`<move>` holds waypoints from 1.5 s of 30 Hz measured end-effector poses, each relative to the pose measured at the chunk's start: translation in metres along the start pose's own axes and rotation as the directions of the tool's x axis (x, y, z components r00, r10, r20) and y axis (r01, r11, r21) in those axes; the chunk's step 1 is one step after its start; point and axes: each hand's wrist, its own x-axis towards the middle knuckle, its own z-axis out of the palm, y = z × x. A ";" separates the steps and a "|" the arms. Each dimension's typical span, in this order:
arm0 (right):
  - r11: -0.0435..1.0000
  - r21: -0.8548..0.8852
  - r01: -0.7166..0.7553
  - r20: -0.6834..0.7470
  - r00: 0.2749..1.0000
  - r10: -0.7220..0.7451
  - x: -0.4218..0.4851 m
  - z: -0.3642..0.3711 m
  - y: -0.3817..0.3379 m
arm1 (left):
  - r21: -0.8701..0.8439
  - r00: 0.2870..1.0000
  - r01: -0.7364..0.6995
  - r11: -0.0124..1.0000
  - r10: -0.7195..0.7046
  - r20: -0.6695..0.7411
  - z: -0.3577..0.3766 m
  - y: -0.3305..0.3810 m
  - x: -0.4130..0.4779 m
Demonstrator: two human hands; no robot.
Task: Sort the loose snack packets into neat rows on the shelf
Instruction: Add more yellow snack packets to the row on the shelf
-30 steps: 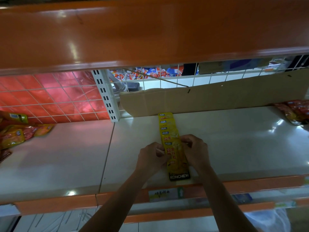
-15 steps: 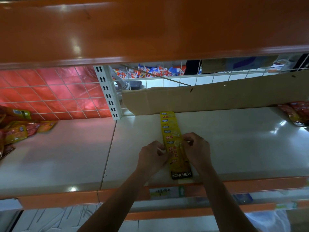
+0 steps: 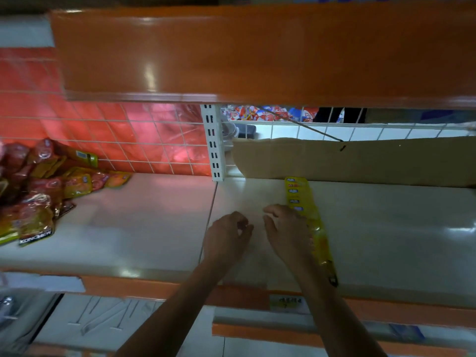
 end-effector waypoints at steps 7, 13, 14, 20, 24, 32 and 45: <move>0.991 -0.050 0.122 0.193 0.975 -0.111 0.008 0.062 -0.066 | 0.223 0.986 0.047 0.974 -0.009 -0.167 -0.051 -0.066 -0.002; 0.980 -0.010 0.198 0.280 0.942 -0.187 0.018 0.127 -0.132 | 0.307 0.969 0.119 0.944 -0.043 -0.243 -0.100 -0.141 0.001; 0.979 -0.001 0.205 0.289 0.937 -0.196 0.018 0.137 -0.142 | 0.323 0.968 0.135 0.937 -0.054 -0.247 -0.108 -0.154 0.002; 0.961 -0.010 0.275 0.379 0.891 -0.251 0.036 0.201 -0.195 | 0.421 0.961 0.218 0.880 -0.117 -0.252 -0.157 -0.223 0.017; 0.957 -0.010 0.291 0.381 0.886 -0.266 0.055 0.237 -0.227 | 0.500 0.967 0.223 0.837 -0.124 -0.223 -0.186 -0.260 0.040; 0.955 -0.051 0.293 0.360 0.897 -0.256 0.101 0.288 -0.251 | 0.698 0.976 0.218 0.682 -0.130 -0.177 -0.217 -0.307 0.086; 0.910 -0.189 0.370 0.375 0.883 -0.281 0.104 0.300 -0.237 | 0.757 0.973 -0.012 0.654 0.181 -0.142 -0.202 -0.322 0.100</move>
